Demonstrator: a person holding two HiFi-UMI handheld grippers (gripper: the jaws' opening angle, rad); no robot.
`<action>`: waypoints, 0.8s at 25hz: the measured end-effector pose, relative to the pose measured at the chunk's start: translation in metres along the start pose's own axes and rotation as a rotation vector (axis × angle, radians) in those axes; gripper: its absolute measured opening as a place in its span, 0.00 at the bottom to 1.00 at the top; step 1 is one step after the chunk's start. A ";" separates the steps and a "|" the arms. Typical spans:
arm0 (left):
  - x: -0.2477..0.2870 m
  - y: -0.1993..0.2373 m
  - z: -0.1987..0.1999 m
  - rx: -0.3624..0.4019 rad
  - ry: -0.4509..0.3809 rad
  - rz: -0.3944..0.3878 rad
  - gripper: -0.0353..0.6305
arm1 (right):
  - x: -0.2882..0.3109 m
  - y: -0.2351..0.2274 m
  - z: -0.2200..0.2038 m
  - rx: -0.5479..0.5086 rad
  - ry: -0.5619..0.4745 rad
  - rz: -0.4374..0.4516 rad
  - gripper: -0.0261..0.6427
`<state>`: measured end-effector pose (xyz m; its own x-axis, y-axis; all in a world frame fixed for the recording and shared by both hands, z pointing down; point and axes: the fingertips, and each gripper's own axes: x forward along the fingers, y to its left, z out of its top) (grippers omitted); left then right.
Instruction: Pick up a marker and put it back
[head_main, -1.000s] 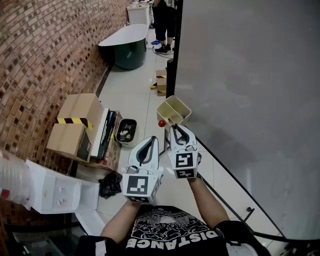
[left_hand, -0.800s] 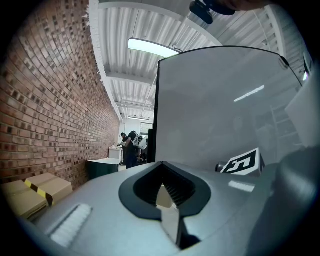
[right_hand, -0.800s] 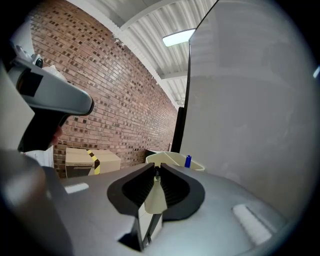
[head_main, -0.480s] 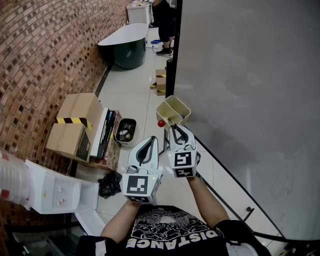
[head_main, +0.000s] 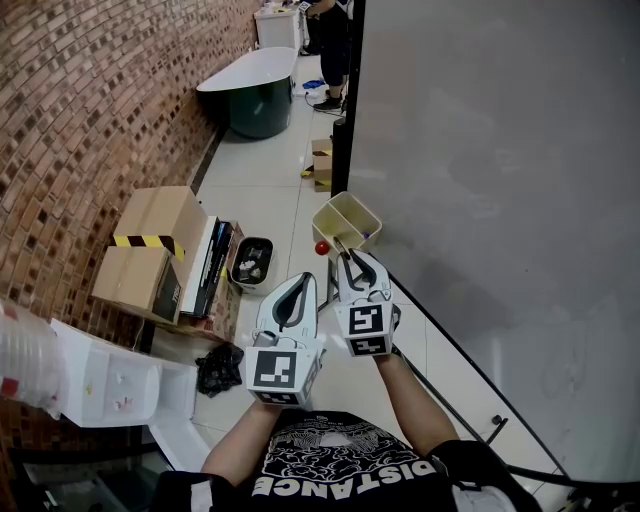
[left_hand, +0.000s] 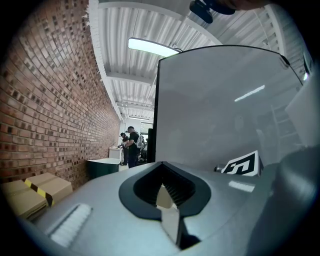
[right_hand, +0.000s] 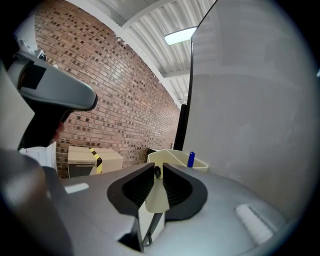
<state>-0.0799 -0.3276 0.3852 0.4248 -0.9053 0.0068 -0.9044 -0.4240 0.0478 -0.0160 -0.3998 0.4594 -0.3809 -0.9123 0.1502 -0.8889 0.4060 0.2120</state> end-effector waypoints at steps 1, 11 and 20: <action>0.000 0.000 0.000 -0.002 0.000 0.002 0.06 | 0.000 0.000 0.000 0.001 -0.001 0.001 0.09; -0.003 -0.006 -0.001 -0.001 0.001 0.000 0.06 | -0.012 0.002 0.007 -0.002 -0.019 0.006 0.09; -0.016 -0.021 0.007 -0.003 -0.012 -0.010 0.06 | -0.053 0.006 0.048 0.011 -0.103 0.002 0.09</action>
<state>-0.0675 -0.3046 0.3775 0.4332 -0.9013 -0.0054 -0.9000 -0.4329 0.0513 -0.0136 -0.3518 0.4069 -0.4061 -0.9124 0.0500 -0.8909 0.4075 0.2007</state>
